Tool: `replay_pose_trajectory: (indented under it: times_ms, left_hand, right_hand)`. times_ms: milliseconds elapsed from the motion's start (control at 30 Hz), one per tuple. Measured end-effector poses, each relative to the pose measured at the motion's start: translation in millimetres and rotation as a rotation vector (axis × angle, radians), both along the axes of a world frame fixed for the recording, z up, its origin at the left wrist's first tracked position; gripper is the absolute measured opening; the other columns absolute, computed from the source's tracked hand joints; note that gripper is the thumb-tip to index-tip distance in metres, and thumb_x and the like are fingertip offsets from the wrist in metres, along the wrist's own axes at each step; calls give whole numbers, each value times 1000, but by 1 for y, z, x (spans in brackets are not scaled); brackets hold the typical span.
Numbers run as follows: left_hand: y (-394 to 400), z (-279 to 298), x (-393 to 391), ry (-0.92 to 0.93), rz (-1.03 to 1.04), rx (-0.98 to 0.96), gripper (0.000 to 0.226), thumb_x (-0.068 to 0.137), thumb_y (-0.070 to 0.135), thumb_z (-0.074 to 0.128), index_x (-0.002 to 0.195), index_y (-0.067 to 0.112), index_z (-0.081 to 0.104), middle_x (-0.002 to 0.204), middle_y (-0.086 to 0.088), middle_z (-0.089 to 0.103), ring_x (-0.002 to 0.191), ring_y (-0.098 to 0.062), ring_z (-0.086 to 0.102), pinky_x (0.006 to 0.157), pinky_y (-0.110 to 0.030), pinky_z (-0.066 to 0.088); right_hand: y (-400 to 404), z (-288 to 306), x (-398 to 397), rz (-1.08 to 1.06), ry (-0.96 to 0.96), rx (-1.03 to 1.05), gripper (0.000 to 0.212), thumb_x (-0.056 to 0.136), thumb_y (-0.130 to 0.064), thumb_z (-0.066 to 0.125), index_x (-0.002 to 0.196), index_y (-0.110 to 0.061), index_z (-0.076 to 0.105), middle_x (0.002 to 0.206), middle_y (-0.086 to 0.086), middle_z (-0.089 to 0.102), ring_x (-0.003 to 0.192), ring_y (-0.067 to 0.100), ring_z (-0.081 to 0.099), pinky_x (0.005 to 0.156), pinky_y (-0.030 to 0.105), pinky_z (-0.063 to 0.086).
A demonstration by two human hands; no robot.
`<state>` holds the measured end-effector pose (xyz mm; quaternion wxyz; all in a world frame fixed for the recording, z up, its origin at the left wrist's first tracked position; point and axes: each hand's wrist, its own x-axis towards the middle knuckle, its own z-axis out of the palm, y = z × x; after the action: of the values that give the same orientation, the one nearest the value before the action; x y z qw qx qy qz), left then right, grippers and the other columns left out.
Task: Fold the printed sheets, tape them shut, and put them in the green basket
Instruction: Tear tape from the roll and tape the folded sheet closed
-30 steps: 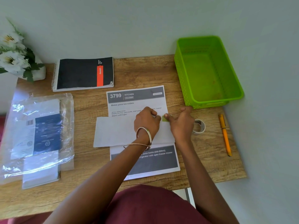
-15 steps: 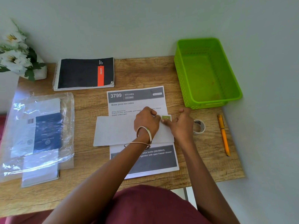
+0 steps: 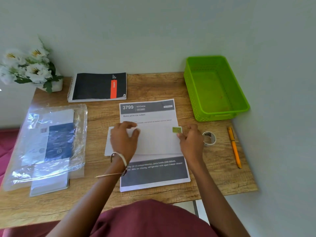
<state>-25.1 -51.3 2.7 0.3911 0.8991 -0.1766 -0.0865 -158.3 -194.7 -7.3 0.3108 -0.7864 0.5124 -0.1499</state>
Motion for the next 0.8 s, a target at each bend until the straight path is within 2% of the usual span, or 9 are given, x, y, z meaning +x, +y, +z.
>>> replay_pose_trajectory:
  times_ms: [133,233,333,433,500,567,667,733,800]
  left_hand:
    - [45,4,13,68,229,284,42,81,33,70,118,19,55,126,-15,44,114,-37,43,94,-45,38]
    - [63,-2,19,185,265,306,51,80,31,71,122,13,51,126,-20,47,113,-39,46,93,-48,40]
    - [67,-2,20,218,271,164,35,81,22,71,111,8,60,109,-16,64,98,-31,57,85,-39,44]
    - [67,5,20,245,286,71,15,82,15,69,95,7,69,93,-12,68,81,-23,56,76,-31,43]
    - [68,4,22,293,309,-36,3,83,14,68,86,13,68,87,-8,68,83,-24,60,78,-33,48]
    - [70,6,24,363,319,-160,7,84,14,66,80,19,65,84,-4,68,87,-26,64,83,-41,53]
    - [68,17,24,483,282,-356,6,89,11,60,88,16,65,91,-6,68,91,-26,66,81,-46,55]
    - [64,28,24,516,234,-445,8,91,11,57,95,12,63,96,-7,68,92,-23,66,76,-41,56]
    - [61,38,26,512,209,-506,9,92,13,55,98,12,62,97,-6,68,92,-20,66,72,-36,55]
  right_hand:
    - [11,-6,-12,27,71,-44,41,82,-14,72,116,0,55,107,20,64,100,36,60,81,40,50]
    - [13,-5,-13,19,78,-6,43,79,-19,75,114,-1,57,105,20,66,98,36,61,82,43,51]
    - [13,-1,-10,5,69,38,36,79,-16,75,108,-1,59,102,18,69,95,35,64,81,43,52]
    - [12,-1,-10,-5,55,80,35,79,-13,74,109,-3,58,101,16,70,95,34,64,83,45,52]
    - [11,0,-10,-11,10,112,33,80,-10,73,110,-4,59,101,14,70,94,32,64,83,43,52]
    - [11,4,-12,-35,-69,188,27,82,-11,72,106,-5,61,96,9,69,89,26,64,78,36,51]
    - [11,11,-16,-47,-221,330,12,82,-15,72,89,-7,67,81,6,68,77,25,65,68,33,50]
    - [12,18,-19,-64,-329,377,9,82,-17,73,80,-10,67,80,9,70,79,29,67,71,40,54]
    - [11,32,-23,-66,-429,396,7,84,-17,71,79,-15,67,83,8,71,77,22,67,67,34,56]
